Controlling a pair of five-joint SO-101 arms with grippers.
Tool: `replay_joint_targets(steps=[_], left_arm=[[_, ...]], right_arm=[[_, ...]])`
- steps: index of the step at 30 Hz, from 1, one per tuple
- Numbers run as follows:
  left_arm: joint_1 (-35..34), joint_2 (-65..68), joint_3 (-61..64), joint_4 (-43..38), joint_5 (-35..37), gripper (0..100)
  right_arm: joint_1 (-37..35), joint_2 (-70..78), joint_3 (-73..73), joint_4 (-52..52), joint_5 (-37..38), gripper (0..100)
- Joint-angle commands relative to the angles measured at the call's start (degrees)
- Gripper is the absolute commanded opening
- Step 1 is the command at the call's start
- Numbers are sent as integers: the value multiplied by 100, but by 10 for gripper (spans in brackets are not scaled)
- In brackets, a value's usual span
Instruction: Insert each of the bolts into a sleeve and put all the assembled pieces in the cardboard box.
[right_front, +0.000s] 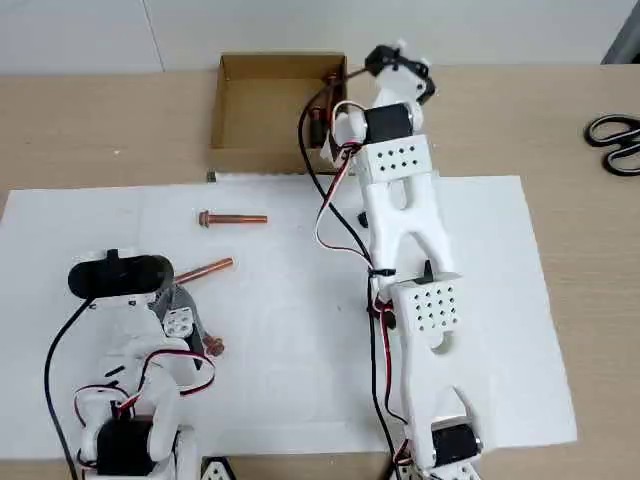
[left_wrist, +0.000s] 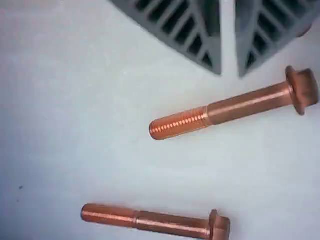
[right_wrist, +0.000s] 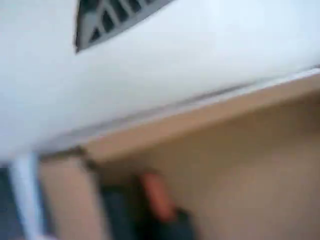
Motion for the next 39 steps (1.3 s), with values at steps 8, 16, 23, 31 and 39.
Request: replay_joint_targets(steps=[8, 16, 23, 31, 39], left_arm=[[0, -44, -13, -35, -26, 6], [0, -44, -13, -35, -18, 6], [0, -44, -13, -35, -18, 6], [0, -44, -13, -35, -18, 6], [0, -44, -13, -35, -35, 6]], right_arm=[[-154, -1024, 1336, 66, -158, 129], [-163, -1112, 1371, 66, -273, 129], [-207, -1332, 1398, 92, -273, 129], [-215, -2026, 2418, 57, -352, 129], [-75, -2079, 2673, 57, -360, 130]])
